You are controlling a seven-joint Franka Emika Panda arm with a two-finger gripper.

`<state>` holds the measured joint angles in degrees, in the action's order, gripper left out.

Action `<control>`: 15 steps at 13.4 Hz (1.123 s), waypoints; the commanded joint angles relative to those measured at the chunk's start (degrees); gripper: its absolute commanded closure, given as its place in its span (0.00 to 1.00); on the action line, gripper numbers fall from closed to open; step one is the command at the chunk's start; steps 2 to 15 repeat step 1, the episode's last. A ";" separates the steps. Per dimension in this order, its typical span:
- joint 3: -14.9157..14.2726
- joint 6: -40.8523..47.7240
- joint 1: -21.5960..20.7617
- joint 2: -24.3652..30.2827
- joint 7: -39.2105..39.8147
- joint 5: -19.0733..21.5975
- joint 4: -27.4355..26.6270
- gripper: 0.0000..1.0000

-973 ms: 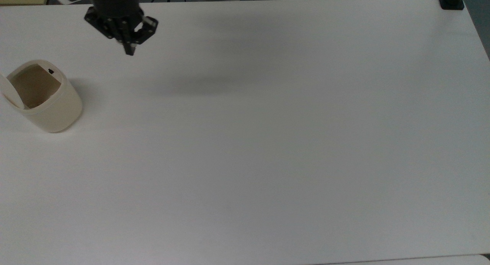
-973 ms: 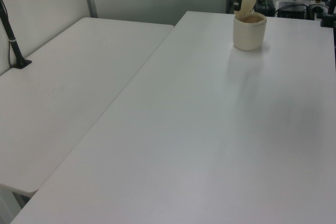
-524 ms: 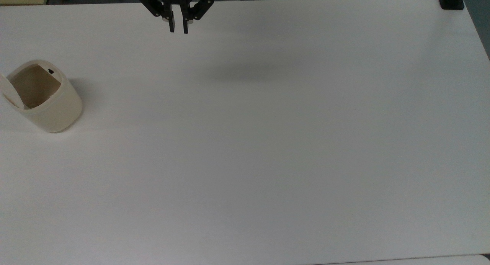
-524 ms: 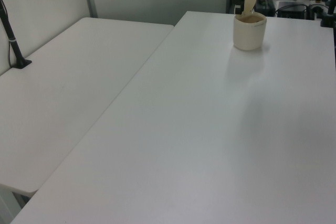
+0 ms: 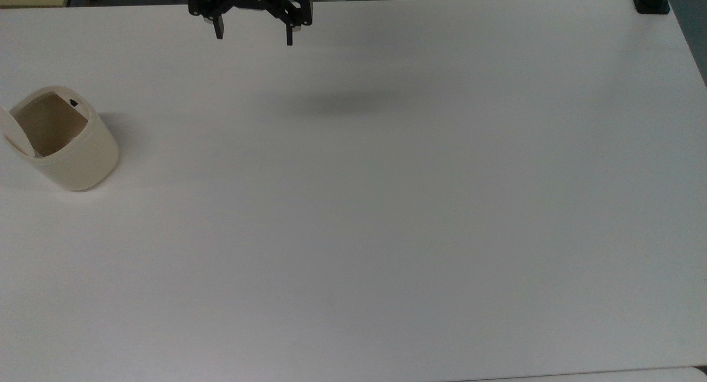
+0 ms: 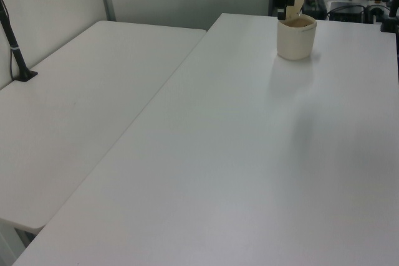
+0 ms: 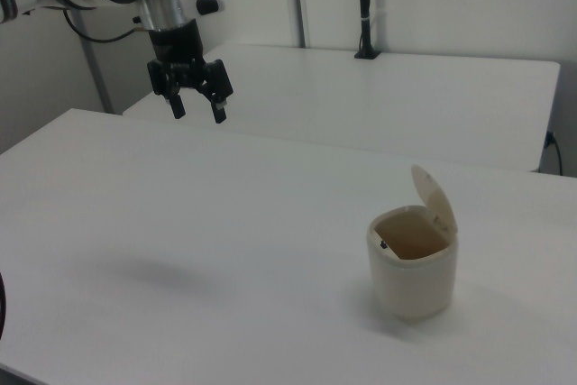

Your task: Open the trash bin

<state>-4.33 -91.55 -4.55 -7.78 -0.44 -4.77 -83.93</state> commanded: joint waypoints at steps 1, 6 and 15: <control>-0.51 0.58 0.15 3.73 0.08 0.90 -2.64 0.00; -0.51 0.58 0.15 3.73 0.08 0.90 -2.64 0.00; -0.51 0.58 0.15 3.73 0.08 0.90 -2.64 0.00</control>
